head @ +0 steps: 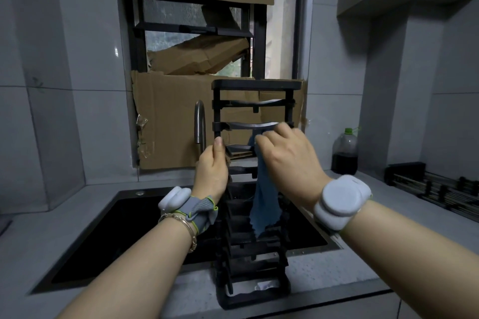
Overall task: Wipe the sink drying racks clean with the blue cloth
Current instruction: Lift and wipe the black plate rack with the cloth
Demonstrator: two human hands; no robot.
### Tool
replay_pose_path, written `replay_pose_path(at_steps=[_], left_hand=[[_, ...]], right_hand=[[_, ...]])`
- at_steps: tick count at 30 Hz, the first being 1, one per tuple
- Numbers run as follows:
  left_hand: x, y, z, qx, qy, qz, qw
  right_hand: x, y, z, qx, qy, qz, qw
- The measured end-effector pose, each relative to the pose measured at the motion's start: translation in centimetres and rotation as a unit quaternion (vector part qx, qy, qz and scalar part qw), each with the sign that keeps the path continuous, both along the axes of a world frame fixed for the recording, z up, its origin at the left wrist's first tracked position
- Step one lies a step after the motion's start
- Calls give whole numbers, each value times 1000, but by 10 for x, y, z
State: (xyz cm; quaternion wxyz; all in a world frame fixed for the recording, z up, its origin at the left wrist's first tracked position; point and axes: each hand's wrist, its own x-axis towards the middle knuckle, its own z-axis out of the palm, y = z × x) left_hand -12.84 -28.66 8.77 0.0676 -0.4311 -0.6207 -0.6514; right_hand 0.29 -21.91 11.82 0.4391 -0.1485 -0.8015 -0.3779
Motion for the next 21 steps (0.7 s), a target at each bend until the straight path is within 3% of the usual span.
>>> replay_pose_path(at_steps=[10, 15, 21], left_hand=[[5, -4, 2, 27, 15, -15, 999], [4, -6, 1, 26, 38, -8, 999], [-1, -3, -1, 23, 43, 5, 999]], right_hand=[[-15, 13, 30, 26, 21, -117, 993], [-15, 15, 35, 57, 21, -107, 992], [-9, 7, 33, 0, 16, -102, 995]])
